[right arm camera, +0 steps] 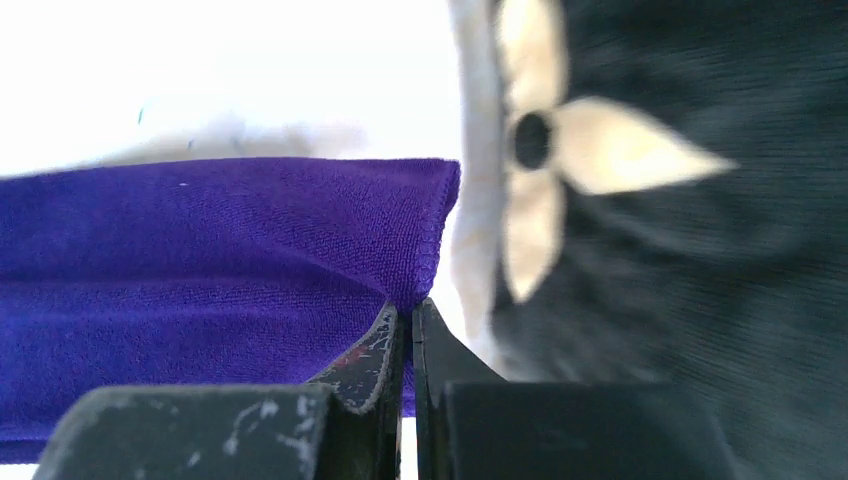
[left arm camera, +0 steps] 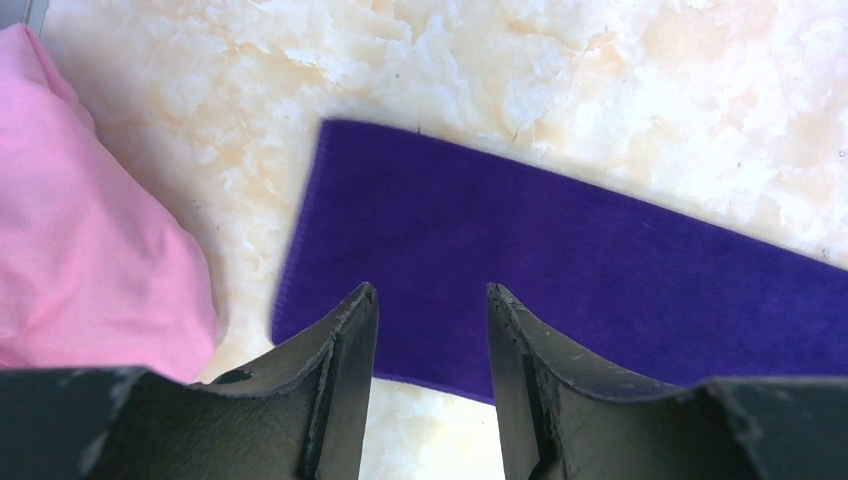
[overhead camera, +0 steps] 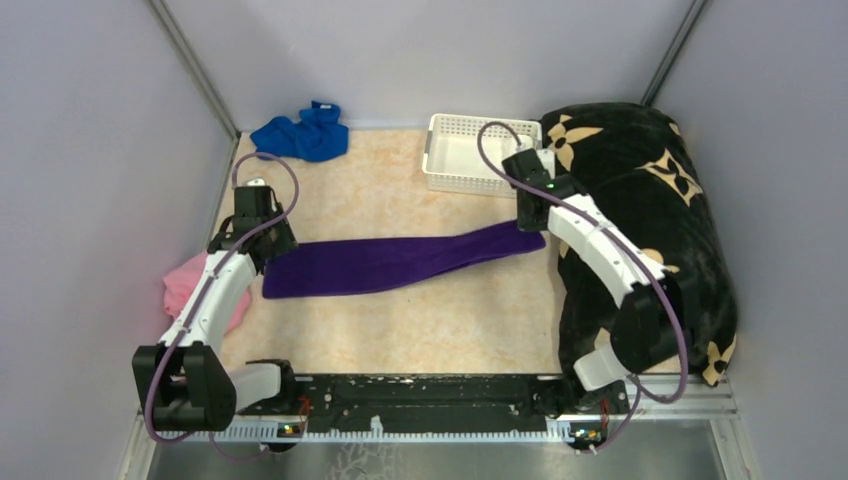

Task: Roll the towels
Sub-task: Fold the towel at the center of the board.

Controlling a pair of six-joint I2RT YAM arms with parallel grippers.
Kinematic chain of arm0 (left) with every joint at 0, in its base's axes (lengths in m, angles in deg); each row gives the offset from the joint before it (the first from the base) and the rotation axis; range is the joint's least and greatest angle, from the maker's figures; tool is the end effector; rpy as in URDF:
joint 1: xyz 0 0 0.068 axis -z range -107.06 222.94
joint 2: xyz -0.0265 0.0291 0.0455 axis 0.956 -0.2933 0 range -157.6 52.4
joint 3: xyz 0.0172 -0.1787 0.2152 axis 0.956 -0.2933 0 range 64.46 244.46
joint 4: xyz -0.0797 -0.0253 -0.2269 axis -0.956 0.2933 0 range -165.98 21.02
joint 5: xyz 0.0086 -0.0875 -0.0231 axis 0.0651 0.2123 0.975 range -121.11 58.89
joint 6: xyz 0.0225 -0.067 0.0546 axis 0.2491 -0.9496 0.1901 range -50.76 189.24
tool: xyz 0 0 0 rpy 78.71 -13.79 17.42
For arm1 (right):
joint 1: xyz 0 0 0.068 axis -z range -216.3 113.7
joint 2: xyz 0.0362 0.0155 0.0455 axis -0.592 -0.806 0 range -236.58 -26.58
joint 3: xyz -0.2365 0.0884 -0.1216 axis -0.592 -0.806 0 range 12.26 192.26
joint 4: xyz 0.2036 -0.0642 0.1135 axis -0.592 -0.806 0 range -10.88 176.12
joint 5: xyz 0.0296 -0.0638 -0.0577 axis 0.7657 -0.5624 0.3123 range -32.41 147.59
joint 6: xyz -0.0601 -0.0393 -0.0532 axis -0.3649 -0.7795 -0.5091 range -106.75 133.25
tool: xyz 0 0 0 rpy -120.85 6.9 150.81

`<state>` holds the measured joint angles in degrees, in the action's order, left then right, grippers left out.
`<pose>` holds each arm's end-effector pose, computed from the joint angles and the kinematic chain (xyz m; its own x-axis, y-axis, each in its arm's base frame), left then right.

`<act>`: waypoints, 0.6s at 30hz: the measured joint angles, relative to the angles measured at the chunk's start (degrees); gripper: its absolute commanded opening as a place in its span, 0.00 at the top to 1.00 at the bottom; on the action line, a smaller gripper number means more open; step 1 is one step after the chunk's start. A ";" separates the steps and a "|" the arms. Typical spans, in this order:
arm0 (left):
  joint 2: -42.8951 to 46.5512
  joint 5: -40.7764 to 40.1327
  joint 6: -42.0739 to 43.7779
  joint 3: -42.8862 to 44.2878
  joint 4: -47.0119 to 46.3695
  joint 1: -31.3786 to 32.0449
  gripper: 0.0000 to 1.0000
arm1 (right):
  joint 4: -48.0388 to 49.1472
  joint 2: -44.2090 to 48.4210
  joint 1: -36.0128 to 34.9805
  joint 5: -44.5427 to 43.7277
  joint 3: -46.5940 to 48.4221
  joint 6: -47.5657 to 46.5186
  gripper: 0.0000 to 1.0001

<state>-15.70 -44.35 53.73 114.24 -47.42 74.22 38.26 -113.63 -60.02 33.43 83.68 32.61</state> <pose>0.2541 0.0124 0.2417 -0.6669 -0.2454 -0.7035 -0.3250 0.9454 -0.0217 0.2907 0.0922 0.2510 -0.8392 -0.0384 -0.5425 0.0831 0.9767 -0.1977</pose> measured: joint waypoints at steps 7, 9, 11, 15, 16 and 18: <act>1.03 0.61 0.00 0.00 -0.07 0.28 0.49 | -5.35 7.06 7.48 -12.00 5.29 -3.69 1.00; 1.14 1.01 0.00 0.00 -0.07 0.42 0.49 | -6.32 7.85 10.69 -14.36 5.31 -5.05 1.00; 1.14 1.77 0.04 -0.13 -0.15 0.61 0.49 | -7.02 8.59 13.46 -16.70 5.57 -6.69 1.00; 1.11 4.44 0.15 -0.52 -0.17 0.94 0.49 | -7.87 9.18 13.88 -15.06 7.65 -9.42 1.00; 1.01 5.09 0.15 -0.55 -0.17 0.98 0.49 | -7.82 9.18 13.57 -13.62 8.22 -9.90 1.00; 0.50 7.17 0.13 -0.52 -0.22 0.98 0.49 | -7.39 9.27 12.15 -9.79 8.61 -10.54 1.00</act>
<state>-15.20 -37.18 53.86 113.71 -47.64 75.21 30.88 -104.36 -47.87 23.64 92.29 22.07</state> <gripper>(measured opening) 0.507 0.019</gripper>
